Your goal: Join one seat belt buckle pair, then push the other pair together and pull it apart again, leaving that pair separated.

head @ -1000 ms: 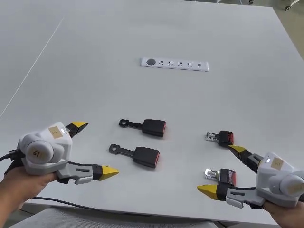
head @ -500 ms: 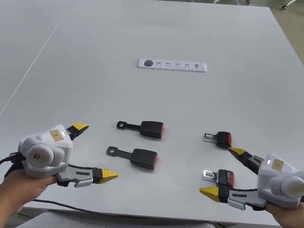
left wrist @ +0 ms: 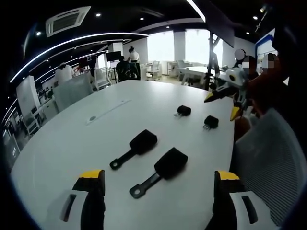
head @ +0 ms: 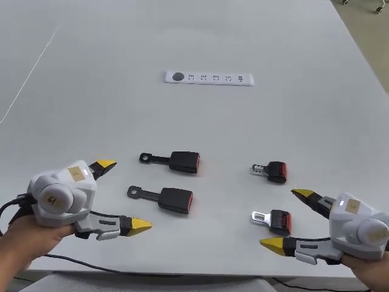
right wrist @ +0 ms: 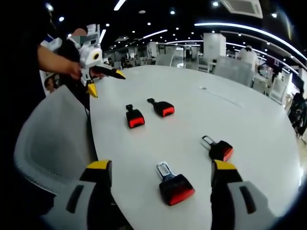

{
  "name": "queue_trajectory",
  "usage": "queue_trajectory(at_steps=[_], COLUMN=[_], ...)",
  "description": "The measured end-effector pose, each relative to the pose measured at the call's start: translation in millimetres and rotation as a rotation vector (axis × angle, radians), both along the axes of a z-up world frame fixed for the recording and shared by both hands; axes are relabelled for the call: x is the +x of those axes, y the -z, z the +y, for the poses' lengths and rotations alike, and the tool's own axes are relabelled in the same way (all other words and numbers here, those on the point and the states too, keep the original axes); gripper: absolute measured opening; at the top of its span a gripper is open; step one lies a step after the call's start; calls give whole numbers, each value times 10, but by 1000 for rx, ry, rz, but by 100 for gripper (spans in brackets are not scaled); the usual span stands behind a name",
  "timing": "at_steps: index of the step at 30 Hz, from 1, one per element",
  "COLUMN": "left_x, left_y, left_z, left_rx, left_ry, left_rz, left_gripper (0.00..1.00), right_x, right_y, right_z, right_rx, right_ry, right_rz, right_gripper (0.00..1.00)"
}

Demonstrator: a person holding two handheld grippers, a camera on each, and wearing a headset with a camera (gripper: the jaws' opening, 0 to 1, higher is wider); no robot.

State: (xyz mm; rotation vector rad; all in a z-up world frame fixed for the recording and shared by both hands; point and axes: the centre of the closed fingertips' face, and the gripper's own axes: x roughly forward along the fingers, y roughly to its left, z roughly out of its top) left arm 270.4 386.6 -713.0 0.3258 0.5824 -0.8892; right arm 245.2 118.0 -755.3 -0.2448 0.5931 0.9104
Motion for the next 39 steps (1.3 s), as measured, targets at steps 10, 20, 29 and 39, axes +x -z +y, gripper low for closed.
queue_trajectory(at_steps=[10, 20, 29, 39], left_x=[49, 106, 106, 266], left_y=[117, 280, 509, 749], left_z=[-160, -306, -426, -556], left_rx=[23, 65, 151, 207], left_ry=[61, 156, 302, 404], left_rz=[16, 32, 49, 54], left_gripper=[95, 94, 86, 76], right_x=[-33, -55, -92, -36], right_y=[127, 258, 452, 576], right_z=[-102, -156, -237, -280], right_rx=[-34, -78, -118, -127], right_ry=[-27, -84, -107, -117], right_rz=[40, 67, 120, 158], right_gripper=[83, 79, 75, 72])
